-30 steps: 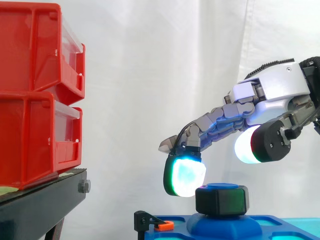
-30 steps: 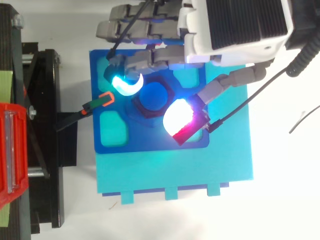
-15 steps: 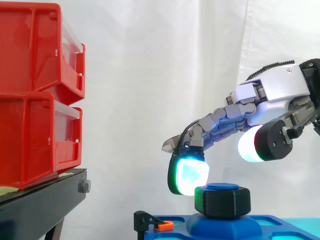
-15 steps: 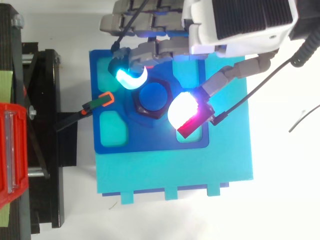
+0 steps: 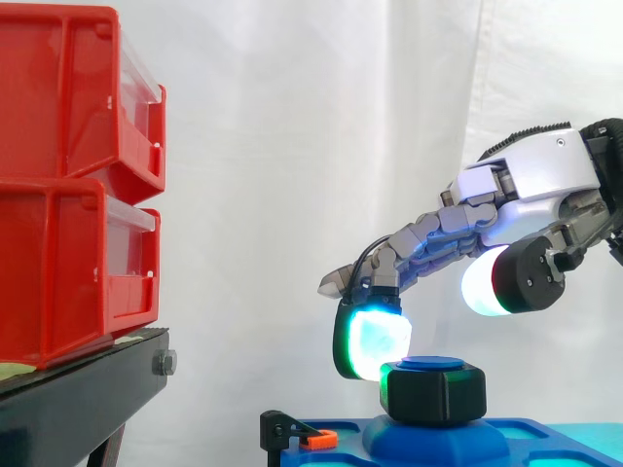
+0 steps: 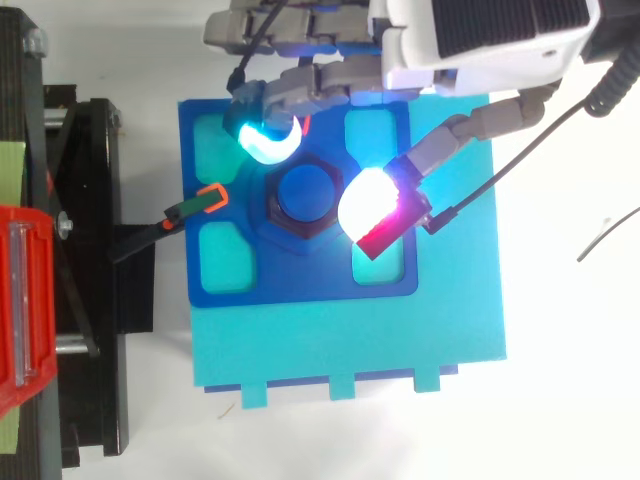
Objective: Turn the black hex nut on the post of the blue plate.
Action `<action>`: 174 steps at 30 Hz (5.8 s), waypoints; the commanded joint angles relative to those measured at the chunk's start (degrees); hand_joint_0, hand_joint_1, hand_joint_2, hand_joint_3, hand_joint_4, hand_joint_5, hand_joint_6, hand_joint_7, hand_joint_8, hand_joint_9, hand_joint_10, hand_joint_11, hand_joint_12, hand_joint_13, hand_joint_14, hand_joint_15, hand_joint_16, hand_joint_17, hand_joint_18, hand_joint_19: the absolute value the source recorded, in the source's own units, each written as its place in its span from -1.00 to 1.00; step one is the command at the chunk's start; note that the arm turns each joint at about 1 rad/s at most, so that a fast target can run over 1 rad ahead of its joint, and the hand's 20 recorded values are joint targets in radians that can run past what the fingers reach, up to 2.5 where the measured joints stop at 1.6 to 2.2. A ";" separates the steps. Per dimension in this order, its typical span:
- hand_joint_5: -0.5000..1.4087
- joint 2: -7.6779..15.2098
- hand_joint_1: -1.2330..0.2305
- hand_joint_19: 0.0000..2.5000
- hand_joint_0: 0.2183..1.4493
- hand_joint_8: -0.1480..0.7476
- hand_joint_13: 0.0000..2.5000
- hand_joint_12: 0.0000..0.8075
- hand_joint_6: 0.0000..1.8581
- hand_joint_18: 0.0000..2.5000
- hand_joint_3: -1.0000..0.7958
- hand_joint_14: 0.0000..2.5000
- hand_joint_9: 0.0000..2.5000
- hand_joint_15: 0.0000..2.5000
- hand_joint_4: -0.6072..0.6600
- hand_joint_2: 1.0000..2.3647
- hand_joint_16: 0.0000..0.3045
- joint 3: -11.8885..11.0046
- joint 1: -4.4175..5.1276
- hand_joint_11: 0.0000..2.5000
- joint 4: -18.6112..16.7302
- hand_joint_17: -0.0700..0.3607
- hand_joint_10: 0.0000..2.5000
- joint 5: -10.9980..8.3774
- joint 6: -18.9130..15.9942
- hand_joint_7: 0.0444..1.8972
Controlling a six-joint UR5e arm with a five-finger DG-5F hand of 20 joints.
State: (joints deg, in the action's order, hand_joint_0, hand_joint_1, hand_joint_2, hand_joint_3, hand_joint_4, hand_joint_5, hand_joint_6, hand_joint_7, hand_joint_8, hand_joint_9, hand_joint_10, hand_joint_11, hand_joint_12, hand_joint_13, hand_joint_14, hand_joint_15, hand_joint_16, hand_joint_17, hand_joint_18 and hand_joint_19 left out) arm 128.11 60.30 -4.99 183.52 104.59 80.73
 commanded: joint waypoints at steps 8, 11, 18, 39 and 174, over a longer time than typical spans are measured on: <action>-0.71 -0.05 0.19 -0.94 -0.61 -0.18 -0.96 -0.12 -0.46 -1.00 -0.44 -1.00 -0.90 -0.99 0.17 -1.00 -0.61 0.00 0.16 -1.00 -1.68 -0.06 -1.00 0.00 -0.40 -0.10; -0.71 0.03 0.19 -0.94 -0.61 -0.18 -0.97 -0.12 -0.46 -1.00 -0.44 -1.00 -0.90 -1.00 0.17 -1.00 -0.61 -0.09 0.42 -1.00 -2.82 -0.05 -1.00 0.00 -1.81 -0.10; -0.71 0.03 0.19 -0.94 -0.61 -0.18 -0.97 -0.12 -0.46 -1.00 -0.44 -1.00 -0.90 -0.99 0.18 -1.00 -0.61 -0.18 1.21 -1.00 -4.49 -0.05 -1.00 0.18 -3.83 -0.09; -0.71 0.03 0.20 -0.94 -0.61 -0.18 -0.96 -0.11 -0.46 -1.00 -0.44 -1.00 -0.90 -0.99 0.17 -1.00 -0.61 -0.18 4.03 -1.00 -4.75 -0.05 -1.00 -2.81 -3.83 -0.09; -0.70 0.03 0.19 -0.92 -0.60 -0.16 -0.94 -0.11 -0.46 -1.00 -0.44 -1.00 -0.88 -0.99 0.20 -1.00 -0.61 1.05 -0.46 -1.00 -2.12 -0.06 -1.00 3.87 0.65 -0.09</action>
State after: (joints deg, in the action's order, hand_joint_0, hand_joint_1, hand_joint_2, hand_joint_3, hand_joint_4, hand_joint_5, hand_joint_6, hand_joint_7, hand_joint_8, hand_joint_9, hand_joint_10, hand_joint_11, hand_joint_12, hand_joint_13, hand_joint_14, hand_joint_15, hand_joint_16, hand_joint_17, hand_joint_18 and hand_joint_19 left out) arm 128.14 61.35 -5.22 181.41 108.34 81.32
